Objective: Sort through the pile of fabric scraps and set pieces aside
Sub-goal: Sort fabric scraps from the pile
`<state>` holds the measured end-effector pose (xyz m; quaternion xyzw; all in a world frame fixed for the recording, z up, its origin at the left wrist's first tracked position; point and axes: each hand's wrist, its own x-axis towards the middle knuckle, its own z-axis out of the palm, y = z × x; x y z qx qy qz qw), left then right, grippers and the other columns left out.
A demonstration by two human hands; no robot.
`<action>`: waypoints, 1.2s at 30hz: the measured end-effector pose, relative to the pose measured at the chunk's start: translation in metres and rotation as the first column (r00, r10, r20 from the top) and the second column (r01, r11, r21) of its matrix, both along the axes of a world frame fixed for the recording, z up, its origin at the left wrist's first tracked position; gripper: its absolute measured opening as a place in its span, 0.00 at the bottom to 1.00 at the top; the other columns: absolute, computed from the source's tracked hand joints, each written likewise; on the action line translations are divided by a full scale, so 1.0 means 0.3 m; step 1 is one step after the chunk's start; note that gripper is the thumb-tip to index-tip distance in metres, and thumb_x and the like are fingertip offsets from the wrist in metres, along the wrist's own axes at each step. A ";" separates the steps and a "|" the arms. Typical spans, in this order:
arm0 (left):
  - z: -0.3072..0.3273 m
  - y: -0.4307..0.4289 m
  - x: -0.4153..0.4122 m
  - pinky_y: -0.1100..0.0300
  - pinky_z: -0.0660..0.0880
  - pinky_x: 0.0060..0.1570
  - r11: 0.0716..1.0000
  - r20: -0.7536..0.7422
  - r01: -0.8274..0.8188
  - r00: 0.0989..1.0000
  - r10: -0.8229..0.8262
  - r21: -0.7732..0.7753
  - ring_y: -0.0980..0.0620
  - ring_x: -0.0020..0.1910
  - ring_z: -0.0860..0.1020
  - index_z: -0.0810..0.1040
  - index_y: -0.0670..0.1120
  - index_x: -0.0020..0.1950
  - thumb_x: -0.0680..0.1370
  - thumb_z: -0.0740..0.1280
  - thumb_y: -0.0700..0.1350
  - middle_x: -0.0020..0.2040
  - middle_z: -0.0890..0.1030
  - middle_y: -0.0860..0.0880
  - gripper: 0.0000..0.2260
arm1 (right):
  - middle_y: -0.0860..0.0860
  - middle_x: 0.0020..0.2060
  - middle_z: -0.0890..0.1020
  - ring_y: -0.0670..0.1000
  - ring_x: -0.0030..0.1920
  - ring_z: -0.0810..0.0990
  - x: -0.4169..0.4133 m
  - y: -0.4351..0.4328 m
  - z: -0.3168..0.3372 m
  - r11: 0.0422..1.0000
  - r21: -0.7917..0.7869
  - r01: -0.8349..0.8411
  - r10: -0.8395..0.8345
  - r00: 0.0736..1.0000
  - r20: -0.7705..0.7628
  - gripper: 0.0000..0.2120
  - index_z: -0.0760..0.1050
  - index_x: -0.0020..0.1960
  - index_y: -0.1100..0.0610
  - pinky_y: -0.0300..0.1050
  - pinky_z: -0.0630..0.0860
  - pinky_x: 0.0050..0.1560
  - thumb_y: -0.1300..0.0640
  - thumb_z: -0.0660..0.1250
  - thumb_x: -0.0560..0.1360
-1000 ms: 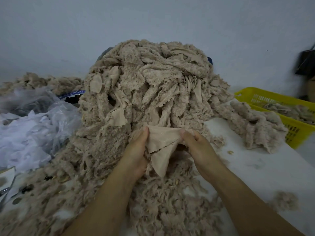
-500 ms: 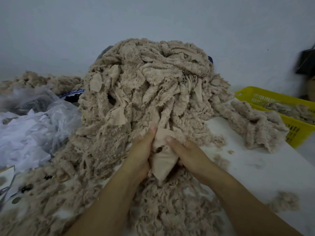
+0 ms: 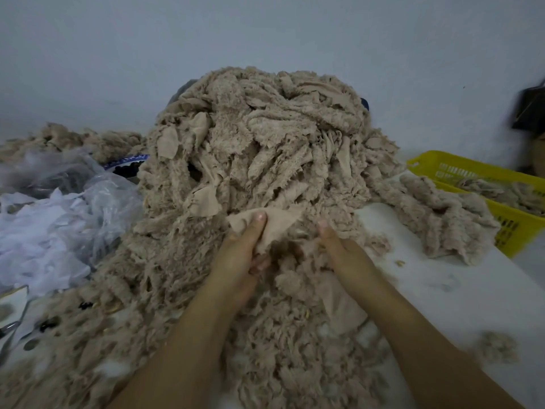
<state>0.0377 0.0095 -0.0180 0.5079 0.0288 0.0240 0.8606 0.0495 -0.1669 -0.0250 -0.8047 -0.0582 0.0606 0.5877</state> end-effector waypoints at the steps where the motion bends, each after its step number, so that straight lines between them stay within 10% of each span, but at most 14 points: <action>1: -0.002 -0.006 -0.004 0.67 0.69 0.20 0.999 0.013 -0.010 1.000 0.009 0.052 0.59 0.20 0.71 0.77 0.42 0.43 0.79 0.67 0.48 0.25 0.76 0.51 0.10 | 0.33 0.47 0.83 0.28 0.48 0.77 -0.004 0.009 0.005 1.000 -0.001 -0.020 0.020 0.999 0.048 0.39 0.83 0.51 0.35 0.32 0.73 0.52 0.14 0.47 0.59; 6: -0.027 -0.032 -0.019 0.58 0.80 0.53 0.913 0.072 0.025 0.996 -0.059 0.408 0.50 0.52 0.85 0.84 0.43 0.54 0.80 0.67 0.49 0.50 0.87 0.46 0.12 | 0.39 0.51 0.85 0.39 0.55 0.81 -0.003 0.043 -0.024 0.976 0.155 -0.155 0.149 0.988 0.050 0.25 0.84 0.52 0.40 0.43 0.75 0.62 0.25 0.60 0.70; 9: -0.029 -0.041 -0.026 0.61 0.79 0.54 0.861 0.069 0.039 0.994 -0.086 0.508 0.56 0.52 0.84 0.85 0.49 0.53 0.78 0.68 0.55 0.50 0.87 0.52 0.13 | 0.44 0.48 0.87 0.43 0.50 0.84 0.018 0.034 -0.028 0.985 0.173 -0.003 -0.005 0.999 0.044 0.16 0.84 0.49 0.47 0.47 0.78 0.59 0.40 0.61 0.80; 13: -0.020 -0.045 -0.033 0.61 0.71 0.35 0.781 0.080 0.066 0.986 -0.147 0.621 0.55 0.31 0.74 0.74 0.52 0.31 0.70 0.68 0.65 0.31 0.76 0.54 0.19 | 0.53 0.47 0.87 0.50 0.48 0.86 0.030 0.019 0.004 0.802 0.583 0.132 -0.110 0.991 -0.073 0.16 0.84 0.48 0.53 0.40 0.81 0.42 0.49 0.60 0.83; 21: -0.021 -0.027 -0.036 0.65 0.63 0.28 0.744 -0.033 0.330 0.923 -0.384 0.581 0.56 0.23 0.63 0.75 0.49 0.24 0.73 0.59 0.73 0.23 0.66 0.51 0.32 | 0.55 0.57 0.83 0.49 0.56 0.83 0.057 0.003 0.024 0.588 0.761 0.273 -0.180 0.962 -0.206 0.17 0.75 0.65 0.60 0.41 0.81 0.49 0.51 0.59 0.83; 28: -0.010 0.066 -0.011 0.66 0.63 0.22 0.926 0.173 0.377 0.914 -0.367 -0.027 0.58 0.19 0.61 0.80 0.45 0.28 0.81 0.58 0.53 0.21 0.66 0.52 0.26 | 0.48 0.50 0.85 0.46 0.46 0.84 0.072 -0.067 0.049 0.377 0.858 0.349 -0.197 0.935 -0.294 0.11 0.75 0.55 0.52 0.40 0.79 0.41 0.50 0.55 0.85; 33: -0.022 -0.011 -0.010 0.56 0.74 0.53 0.871 -0.052 0.391 0.918 -0.394 0.297 0.50 0.47 0.80 0.83 0.44 0.59 0.78 0.55 0.66 0.50 0.84 0.41 0.30 | 0.56 0.51 0.86 0.52 0.50 0.85 0.028 -0.005 0.034 0.513 0.848 0.129 0.078 0.977 -0.196 0.13 0.77 0.59 0.62 0.43 0.82 0.42 0.55 0.60 0.81; 36: -0.016 -0.026 -0.021 0.55 0.76 0.60 0.891 -0.105 0.393 0.920 -0.379 0.228 0.49 0.59 0.81 0.79 0.46 0.66 0.73 0.65 0.66 0.60 0.83 0.43 0.30 | 0.62 0.56 0.83 0.60 0.57 0.81 -0.007 0.037 0.018 0.663 0.747 -0.044 0.245 0.956 -0.162 0.17 0.80 0.57 0.64 0.49 0.81 0.48 0.54 0.67 0.75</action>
